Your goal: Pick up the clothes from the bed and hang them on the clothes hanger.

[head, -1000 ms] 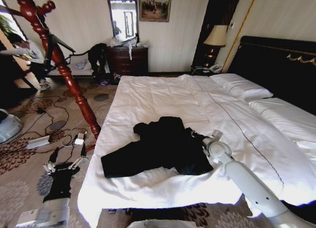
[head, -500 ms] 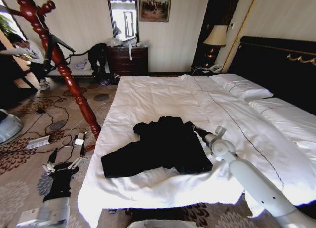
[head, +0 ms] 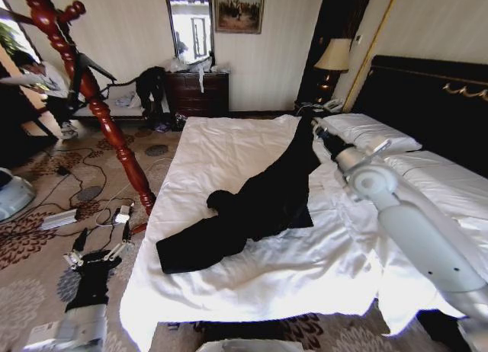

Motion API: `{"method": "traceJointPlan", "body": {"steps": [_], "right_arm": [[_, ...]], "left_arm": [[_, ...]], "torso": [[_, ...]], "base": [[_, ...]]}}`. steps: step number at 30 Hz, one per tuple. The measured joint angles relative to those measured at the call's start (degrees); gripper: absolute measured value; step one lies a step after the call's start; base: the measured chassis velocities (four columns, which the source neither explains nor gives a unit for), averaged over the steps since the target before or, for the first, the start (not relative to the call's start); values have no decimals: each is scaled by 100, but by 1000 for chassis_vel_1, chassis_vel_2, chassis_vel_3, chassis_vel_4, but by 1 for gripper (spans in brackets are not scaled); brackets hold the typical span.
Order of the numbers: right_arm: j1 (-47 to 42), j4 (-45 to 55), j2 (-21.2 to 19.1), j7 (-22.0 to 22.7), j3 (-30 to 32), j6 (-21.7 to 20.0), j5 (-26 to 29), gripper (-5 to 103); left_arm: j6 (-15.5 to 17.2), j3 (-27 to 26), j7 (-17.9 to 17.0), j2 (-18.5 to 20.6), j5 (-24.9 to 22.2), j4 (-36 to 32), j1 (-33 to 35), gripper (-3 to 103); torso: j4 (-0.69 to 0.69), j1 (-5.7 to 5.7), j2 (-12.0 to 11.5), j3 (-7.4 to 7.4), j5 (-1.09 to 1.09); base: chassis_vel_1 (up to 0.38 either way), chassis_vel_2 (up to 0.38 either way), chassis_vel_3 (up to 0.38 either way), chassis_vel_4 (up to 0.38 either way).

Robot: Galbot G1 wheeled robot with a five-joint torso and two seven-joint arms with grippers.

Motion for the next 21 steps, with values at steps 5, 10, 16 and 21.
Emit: {"method": "traceJointPlan", "body": {"steps": [5,10,16,21], "right_arm": [[1010,4,-9,-26,-417,107,237,0],[2326,-614,427,-1,-1272,213,368,0],[4197,-1324,1201,123,-2089,210,706,0],[4864,-1368,1537,303,-2303,192,976,0]], "left_arm": [[-4,3,-8,11,-9,34,-41,100],[-5,5,-48,20,-66,79,-91,100],[-10,-1,-79,23,-97,110,-117,100],[-32,-1,-83,24,-110,145,-142,100]], "torso": [[1,0,0,-1,-2],[2,1,0,1,1],[4,0,0,0,-5],[2,0,0,0,-4]], "base": [[0,0,0,0],[0,0,0,0],[0,0,0,0],[0,0,0,0]]}}
